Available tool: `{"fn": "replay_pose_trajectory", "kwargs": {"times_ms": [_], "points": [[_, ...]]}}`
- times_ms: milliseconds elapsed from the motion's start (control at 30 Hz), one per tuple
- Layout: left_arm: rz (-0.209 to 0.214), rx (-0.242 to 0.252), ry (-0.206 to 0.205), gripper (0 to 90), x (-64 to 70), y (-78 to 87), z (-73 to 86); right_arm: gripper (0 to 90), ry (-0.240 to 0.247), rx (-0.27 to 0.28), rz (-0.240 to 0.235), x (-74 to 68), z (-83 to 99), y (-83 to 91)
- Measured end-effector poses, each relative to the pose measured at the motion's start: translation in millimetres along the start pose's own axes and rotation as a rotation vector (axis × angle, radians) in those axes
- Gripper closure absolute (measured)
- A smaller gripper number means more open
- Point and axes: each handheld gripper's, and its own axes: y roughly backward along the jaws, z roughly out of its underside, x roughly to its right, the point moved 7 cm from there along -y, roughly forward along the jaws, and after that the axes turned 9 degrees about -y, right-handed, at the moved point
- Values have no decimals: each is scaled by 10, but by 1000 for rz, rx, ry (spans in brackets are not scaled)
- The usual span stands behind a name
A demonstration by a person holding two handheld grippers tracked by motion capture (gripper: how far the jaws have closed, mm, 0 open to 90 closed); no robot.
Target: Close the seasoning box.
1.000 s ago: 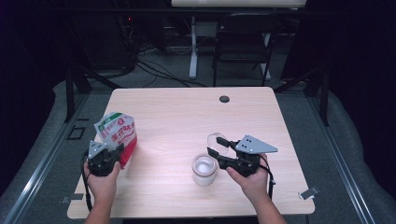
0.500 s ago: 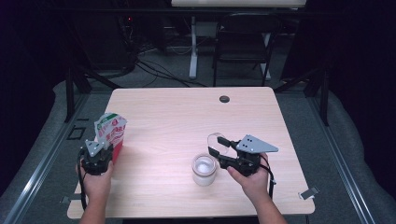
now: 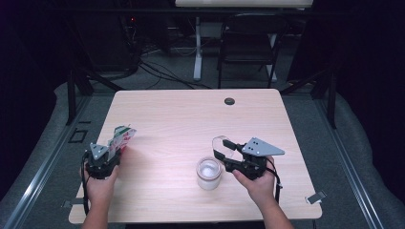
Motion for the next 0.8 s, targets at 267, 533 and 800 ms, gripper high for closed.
{"fn": "replay_pose_trajectory", "kwargs": {"times_ms": [267,533,800], "points": [[63,44,22,420,102,2,-41,492,-6,3,-2,0,5,-9],[170,36,-12,327,289,-20,-68,491,-3,-1,-4,4,9,-8],[221,18,-80,288,472,-31,-76,489,-5,-3,-6,4,15,-14]]}}
